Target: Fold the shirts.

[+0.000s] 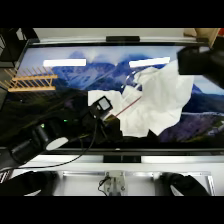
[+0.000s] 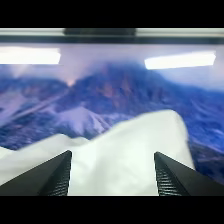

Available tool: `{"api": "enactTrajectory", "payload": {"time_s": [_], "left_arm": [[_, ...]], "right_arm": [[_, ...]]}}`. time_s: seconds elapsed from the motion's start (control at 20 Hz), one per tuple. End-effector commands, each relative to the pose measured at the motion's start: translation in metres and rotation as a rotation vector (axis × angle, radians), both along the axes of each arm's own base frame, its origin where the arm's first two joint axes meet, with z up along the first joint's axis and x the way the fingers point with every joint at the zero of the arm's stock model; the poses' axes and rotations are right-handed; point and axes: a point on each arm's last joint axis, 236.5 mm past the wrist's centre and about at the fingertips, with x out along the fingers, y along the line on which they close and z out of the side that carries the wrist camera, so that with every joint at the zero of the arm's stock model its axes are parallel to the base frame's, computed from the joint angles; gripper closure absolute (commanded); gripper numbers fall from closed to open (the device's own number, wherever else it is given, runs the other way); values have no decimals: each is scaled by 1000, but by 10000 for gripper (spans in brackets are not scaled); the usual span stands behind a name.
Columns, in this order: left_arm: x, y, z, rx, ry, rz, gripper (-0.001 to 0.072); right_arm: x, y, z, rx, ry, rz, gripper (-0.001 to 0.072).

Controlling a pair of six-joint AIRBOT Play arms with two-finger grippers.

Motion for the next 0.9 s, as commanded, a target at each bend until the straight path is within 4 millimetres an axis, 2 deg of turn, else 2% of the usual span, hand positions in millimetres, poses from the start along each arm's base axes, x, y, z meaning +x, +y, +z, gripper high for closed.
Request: {"api": "enactTrajectory", "payload": {"time_s": [0.0,0.1,0.15,0.25,0.4,0.55,0.65,0.85], "left_arm": [[-4,5,-4,26,20,-1,658],[-5,7,-5,34,26,0,658],[-6,8,-6,39,30,0,658],[-8,10,-8,50,38,0,658],[-8,11,-9,52,46,6,658],[-8,11,-9,51,46,8,658],[-8,11,-10,52,48,8,658],[-8,10,-11,54,50,8,657]], "right_arm": [[-32,-67,-53,-121,277,-134,79],[-47,-80,-90,-121,431,-113,79],[-47,-76,-106,-85,471,-76,79],[-34,-56,-130,22,466,22,79],[-2,-26,-133,152,340,103,79],[17,-28,-129,149,253,102,79],[26,-28,-138,157,266,101,79],[45,-3,-162,190,310,222,79]]}}
